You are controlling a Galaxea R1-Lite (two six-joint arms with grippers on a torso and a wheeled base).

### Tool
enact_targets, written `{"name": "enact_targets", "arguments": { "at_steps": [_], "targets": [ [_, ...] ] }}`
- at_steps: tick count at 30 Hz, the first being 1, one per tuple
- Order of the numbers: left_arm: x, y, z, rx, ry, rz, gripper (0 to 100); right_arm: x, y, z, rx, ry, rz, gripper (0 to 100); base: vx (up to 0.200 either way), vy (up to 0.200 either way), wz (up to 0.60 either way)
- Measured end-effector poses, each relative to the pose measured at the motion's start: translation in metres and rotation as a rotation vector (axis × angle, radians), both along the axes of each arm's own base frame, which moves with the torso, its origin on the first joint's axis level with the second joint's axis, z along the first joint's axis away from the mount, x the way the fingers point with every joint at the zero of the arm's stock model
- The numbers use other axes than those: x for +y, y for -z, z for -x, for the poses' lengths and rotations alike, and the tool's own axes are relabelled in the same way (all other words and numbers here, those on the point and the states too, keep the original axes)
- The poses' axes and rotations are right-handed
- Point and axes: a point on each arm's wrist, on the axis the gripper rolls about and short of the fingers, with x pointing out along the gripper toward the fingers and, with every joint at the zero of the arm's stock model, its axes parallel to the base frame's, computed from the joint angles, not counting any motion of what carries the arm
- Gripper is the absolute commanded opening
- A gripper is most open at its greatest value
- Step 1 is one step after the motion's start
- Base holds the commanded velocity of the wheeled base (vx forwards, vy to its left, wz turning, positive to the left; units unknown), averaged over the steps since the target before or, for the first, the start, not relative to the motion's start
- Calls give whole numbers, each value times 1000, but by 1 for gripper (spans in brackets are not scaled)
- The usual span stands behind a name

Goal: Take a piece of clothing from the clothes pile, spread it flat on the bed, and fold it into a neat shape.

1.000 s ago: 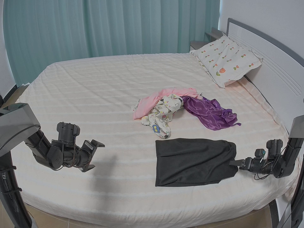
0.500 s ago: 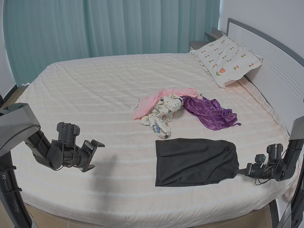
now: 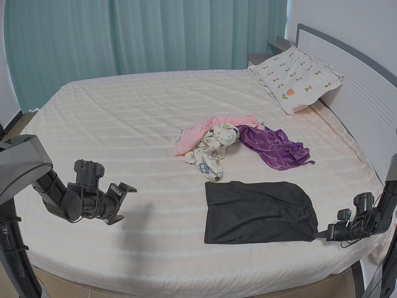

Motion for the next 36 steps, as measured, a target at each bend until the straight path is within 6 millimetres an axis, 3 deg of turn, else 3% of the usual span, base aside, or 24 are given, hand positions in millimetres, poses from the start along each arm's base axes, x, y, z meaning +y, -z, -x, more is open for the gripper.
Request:
{"name": "enact_targets", "arguments": {
  "at_steps": [2, 3, 18, 25, 32, 33, 36],
  "targets": [
    [0, 0, 0, 0, 0, 0, 100, -1, -1, -1, -6, 0, 4, 0, 0, 0, 0],
    [0, 0, 0, 1, 0, 1, 100, -2, -1, -2, -11, 1, 6, 100, 0, 0, 0],
    [0, 0, 0, 0, 0, 0, 100, -22, -26, -21, -114, 85, -133, 100, 0, 0, 0],
    [0, 0, 0, 1, 0, 0, 100, -16, -40, -72, -142, 174, -236, 100, 0, 0, 0],
    [0, 0, 0, 1, -1, 0, 100, -1, -22, -118, -158, 212, -265, 100, 0, 0, 0],
    [0, 0, 0, 1, -1, -1, 100, 1, -18, -123, -162, 217, -258, 0, 0, 0, 0],
    [0, 0, 0, 2, -1, -1, 100, 9, -10, -135, -170, 213, -251, 0, 0, 0, 0]
  ]
}}
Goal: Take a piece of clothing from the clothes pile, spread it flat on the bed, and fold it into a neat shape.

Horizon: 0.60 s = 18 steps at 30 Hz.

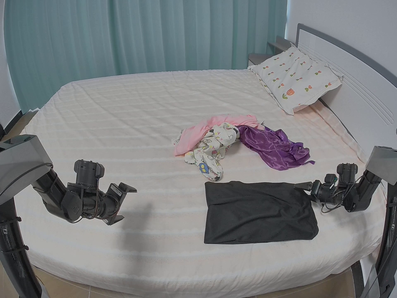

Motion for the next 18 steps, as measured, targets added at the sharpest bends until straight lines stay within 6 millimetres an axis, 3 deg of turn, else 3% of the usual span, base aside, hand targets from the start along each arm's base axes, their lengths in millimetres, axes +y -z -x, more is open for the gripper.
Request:
{"name": "enact_targets", "arguments": {
  "at_steps": [7, 18],
  "targets": [
    [0, 0, 0, 0, 1, 0, 100, 7, 14, -11, 0, 10, -12, 0, 0, 0, 0],
    [-1, 0, 1, 1, 3, -2, 100, 6, 12, -20, -82, 102, -66, 0, 0, 0, 0]
  ]
}}
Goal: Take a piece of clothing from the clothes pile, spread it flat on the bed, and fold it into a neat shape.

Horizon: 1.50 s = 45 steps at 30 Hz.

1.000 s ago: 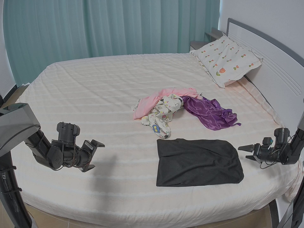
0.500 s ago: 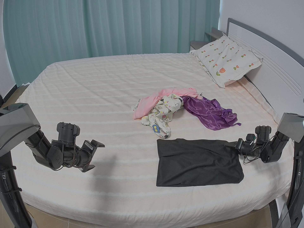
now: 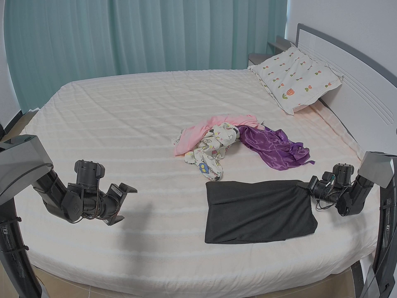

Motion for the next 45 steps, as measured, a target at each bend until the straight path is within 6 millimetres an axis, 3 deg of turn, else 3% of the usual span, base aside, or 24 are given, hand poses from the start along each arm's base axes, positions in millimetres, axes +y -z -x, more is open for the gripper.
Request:
{"name": "enact_targets", "arguments": {
  "at_steps": [3, 4, 13, 22, 32, 38, 45],
  "targets": [
    [-1, 0, 0, 0, 2, 0, 100, 0, 3, 1, 2, 10, 1, 0, 0, 0, 0],
    [-1, 0, 0, 0, 2, 0, 100, 0, 4, 1, 5, 11, 0, 100, 0, 0, 0],
    [-1, 2, 0, 1, -9, -13, 100, -5, 6, 3, 6, 28, 1, 100, 0, 0, 0],
    [-1, 2, -1, 3, -10, -13, 100, -25, -12, 24, -62, 88, 16, 100, 0, 0, 0],
    [0, -3, 2, -6, -16, -18, 100, -27, -67, 66, -117, 118, 31, 100, 0, 0, 0],
    [2, -41, 16, -116, -3, -47, 100, -21, -117, 109, -197, 130, 51, 100, 0, 0, 0],
    [9, -102, 65, -313, 11, -146, 100, -7, -163, 168, -275, 130, 88, 100, 0, 0, 0]
  ]
}}
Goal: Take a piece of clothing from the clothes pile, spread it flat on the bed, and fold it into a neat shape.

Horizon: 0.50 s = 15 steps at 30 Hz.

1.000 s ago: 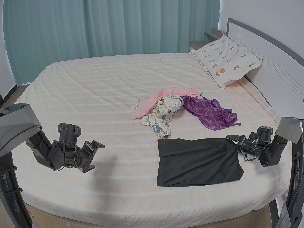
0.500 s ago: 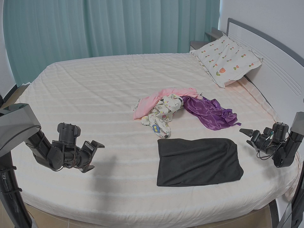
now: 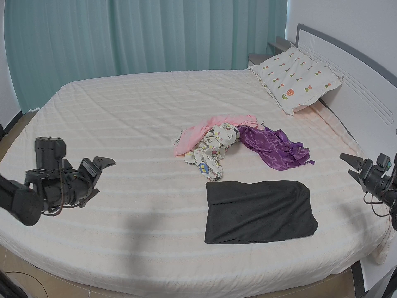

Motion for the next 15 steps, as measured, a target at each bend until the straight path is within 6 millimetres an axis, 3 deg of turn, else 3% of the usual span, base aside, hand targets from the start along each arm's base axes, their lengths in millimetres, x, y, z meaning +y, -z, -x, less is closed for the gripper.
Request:
{"name": "enact_targets", "arguments": {
  "at_steps": [7, 15],
  "targets": [
    [10, -40, 67, -183, -55, -98, 100, 16, -25, 63, 20, -14, 55, 100, 0, 0, 0],
    [24, -57, 146, -312, -121, -234, 100, 39, -32, 132, 102, -90, 115, 100, 0, 0, 0]
  ]
}}
